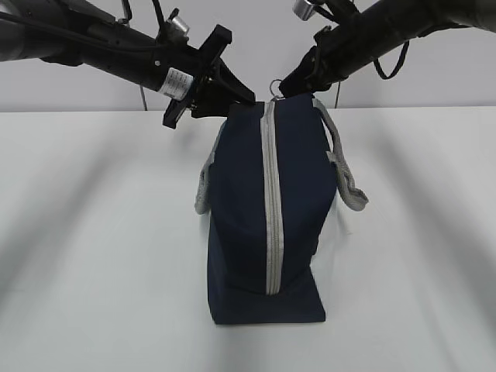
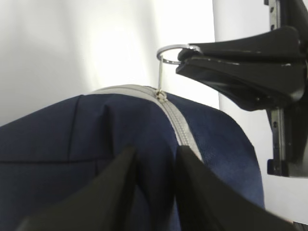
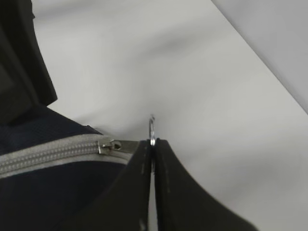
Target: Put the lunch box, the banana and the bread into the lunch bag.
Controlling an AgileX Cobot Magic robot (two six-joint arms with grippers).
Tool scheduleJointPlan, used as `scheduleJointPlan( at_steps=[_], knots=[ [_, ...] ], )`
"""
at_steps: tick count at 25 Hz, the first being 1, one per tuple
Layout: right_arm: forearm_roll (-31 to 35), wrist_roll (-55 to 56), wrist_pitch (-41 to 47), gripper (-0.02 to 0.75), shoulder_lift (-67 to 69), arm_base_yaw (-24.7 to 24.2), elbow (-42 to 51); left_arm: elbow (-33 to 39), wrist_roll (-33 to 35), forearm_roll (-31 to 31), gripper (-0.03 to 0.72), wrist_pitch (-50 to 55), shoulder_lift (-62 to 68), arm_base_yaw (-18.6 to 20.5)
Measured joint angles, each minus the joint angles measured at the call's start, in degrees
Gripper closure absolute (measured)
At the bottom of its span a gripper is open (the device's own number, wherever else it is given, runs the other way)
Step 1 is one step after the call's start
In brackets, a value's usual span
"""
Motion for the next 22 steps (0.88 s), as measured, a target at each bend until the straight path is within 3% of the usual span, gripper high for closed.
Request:
scheduleJointPlan(
  at_steps=[2, 7, 22],
  knots=[
    [0.0, 0.0, 0.0, 0.754, 0.2, 0.0, 0.0, 0.0, 0.0, 0.0, 0.491, -0.2, 0.0, -0.2],
    [0.0, -0.4, 0.1, 0.754, 1.1, 0.0, 0.0, 0.0, 1.6, 0.0, 0.678, -0.2, 0.0, -0.8],
    [3.0, -0.9, 0.8, 0.754, 3.8, -0.6, -0.2, 0.0, 5.8, -1.8, 0.687, 3.0, 0.0, -0.8]
  ],
)
